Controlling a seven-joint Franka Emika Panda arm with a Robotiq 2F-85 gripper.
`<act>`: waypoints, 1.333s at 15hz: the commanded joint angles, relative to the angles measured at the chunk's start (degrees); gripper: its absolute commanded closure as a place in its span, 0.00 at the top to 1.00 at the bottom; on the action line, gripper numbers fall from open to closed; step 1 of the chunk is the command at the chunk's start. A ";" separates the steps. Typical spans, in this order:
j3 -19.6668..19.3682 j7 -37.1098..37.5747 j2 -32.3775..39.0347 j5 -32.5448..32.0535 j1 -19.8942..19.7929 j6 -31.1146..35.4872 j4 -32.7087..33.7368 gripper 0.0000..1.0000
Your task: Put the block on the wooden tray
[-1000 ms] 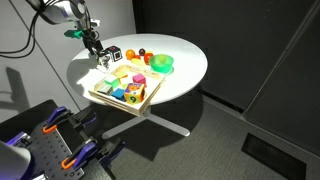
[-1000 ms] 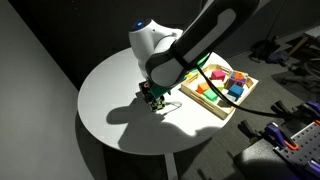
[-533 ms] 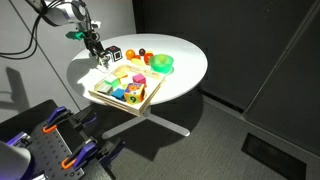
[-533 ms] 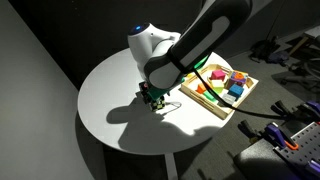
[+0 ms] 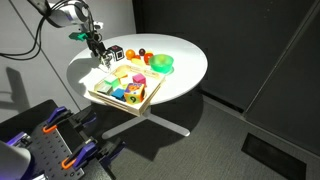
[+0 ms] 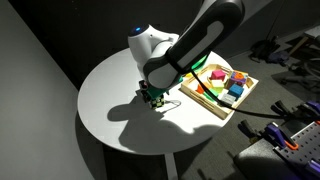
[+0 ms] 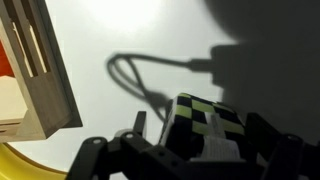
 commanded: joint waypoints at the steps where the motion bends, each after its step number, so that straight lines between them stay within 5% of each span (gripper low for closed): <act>1: -0.14 -0.51 1.42 0.82 0.56 -1.70 2.89 1.00; 20: -1.09 0.82 3.36 0.79 1.61 -2.66 6.44 1.00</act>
